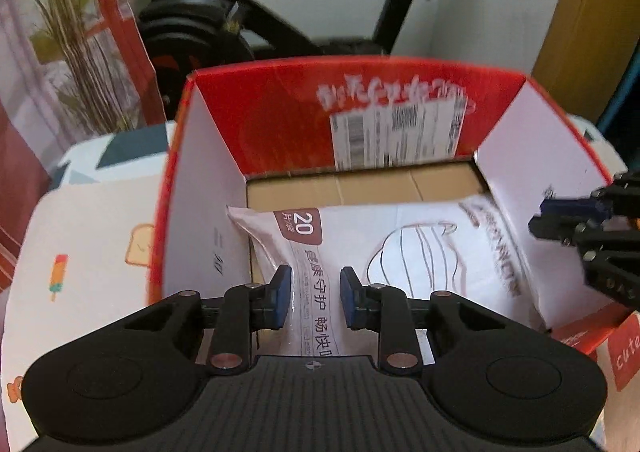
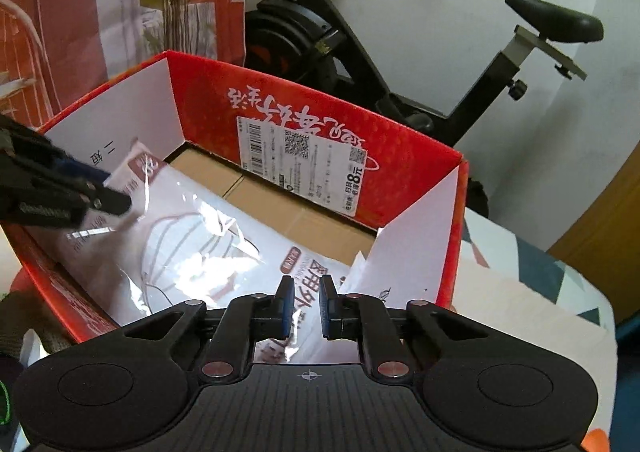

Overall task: Organize soft objects
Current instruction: 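Lift the white mask bag with both tools and lower it into the red box, then open both tools to release the mask bag and withdraw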

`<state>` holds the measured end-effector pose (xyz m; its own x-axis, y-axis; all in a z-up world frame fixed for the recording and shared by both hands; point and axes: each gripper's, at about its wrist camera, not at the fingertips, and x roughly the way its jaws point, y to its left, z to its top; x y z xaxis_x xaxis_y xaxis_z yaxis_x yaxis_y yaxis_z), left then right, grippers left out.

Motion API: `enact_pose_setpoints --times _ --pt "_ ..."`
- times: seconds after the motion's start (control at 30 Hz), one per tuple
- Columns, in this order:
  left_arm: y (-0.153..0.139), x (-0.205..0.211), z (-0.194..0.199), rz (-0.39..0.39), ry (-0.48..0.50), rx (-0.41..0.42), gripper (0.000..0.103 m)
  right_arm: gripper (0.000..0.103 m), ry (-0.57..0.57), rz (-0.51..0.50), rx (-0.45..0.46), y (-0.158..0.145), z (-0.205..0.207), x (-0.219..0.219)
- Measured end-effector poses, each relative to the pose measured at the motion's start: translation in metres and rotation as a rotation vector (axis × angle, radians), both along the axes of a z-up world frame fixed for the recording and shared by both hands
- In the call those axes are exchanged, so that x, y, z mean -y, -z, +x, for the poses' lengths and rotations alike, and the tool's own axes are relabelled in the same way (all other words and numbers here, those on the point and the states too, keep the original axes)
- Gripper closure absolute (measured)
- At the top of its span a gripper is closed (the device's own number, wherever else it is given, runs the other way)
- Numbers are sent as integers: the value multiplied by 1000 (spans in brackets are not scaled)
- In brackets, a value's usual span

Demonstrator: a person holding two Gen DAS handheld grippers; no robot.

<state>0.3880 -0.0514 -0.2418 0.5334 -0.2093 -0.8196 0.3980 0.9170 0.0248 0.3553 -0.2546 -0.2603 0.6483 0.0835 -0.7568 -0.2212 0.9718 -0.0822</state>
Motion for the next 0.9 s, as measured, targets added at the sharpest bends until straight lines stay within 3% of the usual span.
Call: enact_pose_setpoints --times 0.27,0.37,0.5,0.67,0.87,0.9 --pt "16 8 10 88 40 -83 74 91 10 48 -15 0 -1 3" --pt "18 7 12 82 33 -92 71 90 21 74 -17 -2 -2 5" --pt "11 6 6 59 52 -69 50 90 29 101 -17 -7 -8 6" --pt "-9 6 -12 2 77 -19 30 88 42 119 9 -18 -19 8" --pt "-41 -4 -35 -60 42 81 18 70 68 159 74 -38 -39 10" --pt "-45 -6 -40 -66 35 98 14 61 79 173 86 -41 -44 11"
